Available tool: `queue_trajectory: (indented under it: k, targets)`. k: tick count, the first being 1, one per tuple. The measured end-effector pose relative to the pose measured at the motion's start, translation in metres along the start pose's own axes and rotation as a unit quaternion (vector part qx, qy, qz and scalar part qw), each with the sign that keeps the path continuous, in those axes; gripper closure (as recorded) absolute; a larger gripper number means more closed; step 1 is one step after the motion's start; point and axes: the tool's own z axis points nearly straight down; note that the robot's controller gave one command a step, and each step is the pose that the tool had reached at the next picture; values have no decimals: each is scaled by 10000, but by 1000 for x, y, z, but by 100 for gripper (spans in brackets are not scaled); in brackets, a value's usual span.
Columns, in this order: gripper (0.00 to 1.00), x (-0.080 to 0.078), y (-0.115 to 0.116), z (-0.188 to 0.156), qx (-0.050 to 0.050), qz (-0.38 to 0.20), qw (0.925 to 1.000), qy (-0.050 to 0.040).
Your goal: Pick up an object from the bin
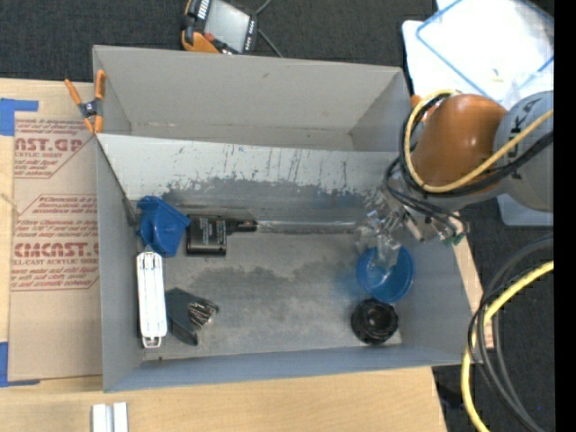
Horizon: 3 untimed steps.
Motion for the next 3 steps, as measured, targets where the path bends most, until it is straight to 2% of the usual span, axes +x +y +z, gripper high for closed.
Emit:
queue_trajectory:
  k: [1, 2, 3]
  targets:
    - [100, 0, 0, 0, 2, 1, 10000, -2]
    - [100, 11, -4, -4, 1, 96, 10000, -20]
    - [100, 12, -1, -4, 1, 84, 10000, -27]
